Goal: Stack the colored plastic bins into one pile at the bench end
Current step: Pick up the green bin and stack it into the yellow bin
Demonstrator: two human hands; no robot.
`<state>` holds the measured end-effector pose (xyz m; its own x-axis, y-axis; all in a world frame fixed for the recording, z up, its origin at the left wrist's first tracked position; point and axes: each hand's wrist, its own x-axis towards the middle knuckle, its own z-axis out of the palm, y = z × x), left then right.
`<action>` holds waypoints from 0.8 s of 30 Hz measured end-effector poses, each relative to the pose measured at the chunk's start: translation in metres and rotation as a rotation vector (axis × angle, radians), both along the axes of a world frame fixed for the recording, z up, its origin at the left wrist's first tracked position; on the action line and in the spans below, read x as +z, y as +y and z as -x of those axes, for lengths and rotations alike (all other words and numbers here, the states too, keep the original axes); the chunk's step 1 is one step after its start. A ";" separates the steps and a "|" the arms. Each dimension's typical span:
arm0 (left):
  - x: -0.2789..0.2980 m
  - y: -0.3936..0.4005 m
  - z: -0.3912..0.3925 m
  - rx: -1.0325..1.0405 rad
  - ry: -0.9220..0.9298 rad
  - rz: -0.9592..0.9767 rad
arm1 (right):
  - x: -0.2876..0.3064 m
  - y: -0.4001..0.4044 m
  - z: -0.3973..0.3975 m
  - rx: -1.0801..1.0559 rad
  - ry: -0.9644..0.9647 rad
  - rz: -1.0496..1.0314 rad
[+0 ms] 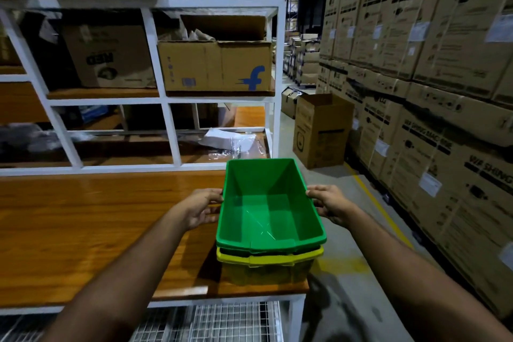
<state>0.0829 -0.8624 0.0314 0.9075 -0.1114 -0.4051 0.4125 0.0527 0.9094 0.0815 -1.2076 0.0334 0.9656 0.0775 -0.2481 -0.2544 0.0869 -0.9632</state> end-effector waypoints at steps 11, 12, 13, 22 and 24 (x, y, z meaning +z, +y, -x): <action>-0.018 -0.010 -0.005 0.085 -0.023 -0.134 | -0.014 -0.002 0.006 -0.001 0.059 0.024; -0.018 -0.012 -0.003 0.113 -0.025 -0.129 | -0.015 -0.003 0.007 -0.002 0.067 0.019; -0.016 -0.013 -0.002 0.140 -0.025 -0.119 | -0.016 -0.004 0.007 0.006 0.072 0.021; 0.009 -0.011 0.010 0.280 -0.343 -0.361 | 0.012 -0.006 -0.005 -0.056 -0.214 0.588; 0.019 -0.007 0.015 0.275 -0.420 -0.484 | 0.027 0.001 -0.008 -0.034 -0.354 0.769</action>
